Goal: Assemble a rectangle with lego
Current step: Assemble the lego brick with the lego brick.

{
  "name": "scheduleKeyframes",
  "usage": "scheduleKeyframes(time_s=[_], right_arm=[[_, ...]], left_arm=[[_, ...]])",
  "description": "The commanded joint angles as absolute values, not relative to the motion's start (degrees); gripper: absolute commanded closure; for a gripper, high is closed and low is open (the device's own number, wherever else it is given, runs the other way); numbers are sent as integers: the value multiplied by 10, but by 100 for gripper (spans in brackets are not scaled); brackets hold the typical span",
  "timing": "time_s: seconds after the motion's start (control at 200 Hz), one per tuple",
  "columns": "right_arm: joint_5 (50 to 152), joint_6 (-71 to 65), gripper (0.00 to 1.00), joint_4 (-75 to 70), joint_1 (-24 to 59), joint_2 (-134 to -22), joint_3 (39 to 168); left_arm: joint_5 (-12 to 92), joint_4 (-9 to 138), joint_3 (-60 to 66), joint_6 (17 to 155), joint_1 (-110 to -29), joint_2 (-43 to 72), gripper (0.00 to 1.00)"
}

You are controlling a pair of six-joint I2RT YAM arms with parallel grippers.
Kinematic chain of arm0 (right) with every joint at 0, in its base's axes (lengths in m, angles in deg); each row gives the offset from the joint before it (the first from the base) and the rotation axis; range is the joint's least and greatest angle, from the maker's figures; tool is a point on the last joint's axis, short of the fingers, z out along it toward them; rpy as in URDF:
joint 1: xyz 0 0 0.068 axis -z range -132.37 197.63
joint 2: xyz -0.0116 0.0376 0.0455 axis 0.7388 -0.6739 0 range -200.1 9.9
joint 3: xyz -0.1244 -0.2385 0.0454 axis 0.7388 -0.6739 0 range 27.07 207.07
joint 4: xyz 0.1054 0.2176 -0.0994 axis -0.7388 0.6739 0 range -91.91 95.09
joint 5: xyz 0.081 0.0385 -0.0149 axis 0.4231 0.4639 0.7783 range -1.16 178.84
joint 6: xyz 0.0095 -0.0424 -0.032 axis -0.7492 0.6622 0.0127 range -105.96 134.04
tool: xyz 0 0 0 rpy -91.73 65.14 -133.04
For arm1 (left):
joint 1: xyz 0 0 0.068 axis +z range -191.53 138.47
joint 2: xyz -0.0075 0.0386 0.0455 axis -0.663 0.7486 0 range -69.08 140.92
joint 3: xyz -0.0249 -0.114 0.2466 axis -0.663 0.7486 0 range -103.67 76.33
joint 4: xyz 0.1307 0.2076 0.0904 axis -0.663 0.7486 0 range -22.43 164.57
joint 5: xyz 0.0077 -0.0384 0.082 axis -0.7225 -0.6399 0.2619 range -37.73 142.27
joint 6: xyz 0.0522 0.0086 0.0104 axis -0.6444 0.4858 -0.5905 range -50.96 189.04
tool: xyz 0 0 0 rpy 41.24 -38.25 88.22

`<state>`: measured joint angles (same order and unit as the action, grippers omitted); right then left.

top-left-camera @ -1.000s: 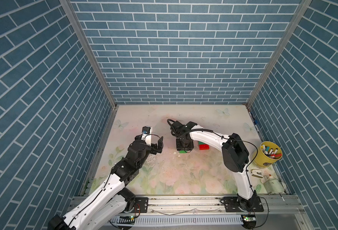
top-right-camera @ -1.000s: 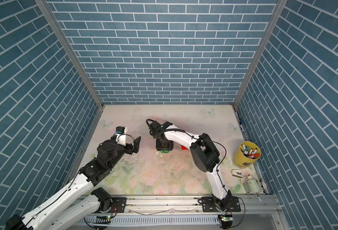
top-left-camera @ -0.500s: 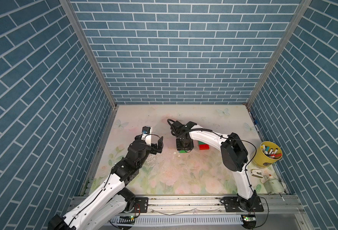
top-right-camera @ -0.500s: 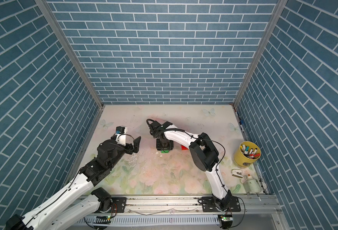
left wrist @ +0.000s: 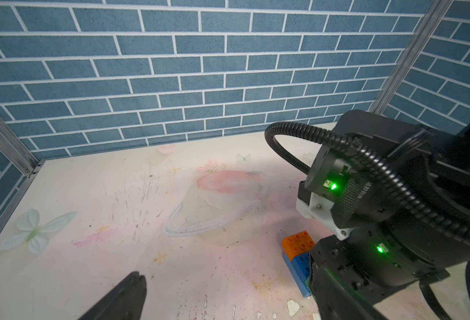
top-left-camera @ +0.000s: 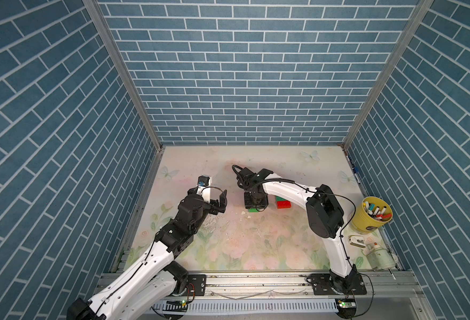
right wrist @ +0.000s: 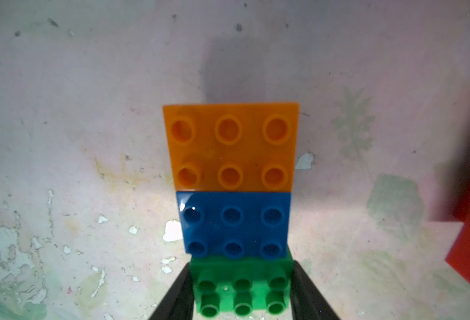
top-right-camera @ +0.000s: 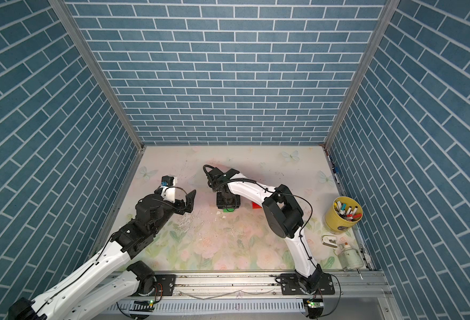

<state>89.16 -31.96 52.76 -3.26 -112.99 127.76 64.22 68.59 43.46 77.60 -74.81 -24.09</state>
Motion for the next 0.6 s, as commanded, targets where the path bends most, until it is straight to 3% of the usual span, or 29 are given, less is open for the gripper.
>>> scheduleKeyframes(time_s=[0.0,0.595], right_arm=[[896,-310,57,528,-32,-1145,1290],[878,-289,57,574,-44,-1203,1342]], left_arm=[[641,676,443,773,-745,-240,0],[630,674,444,772,-745,-232,0]])
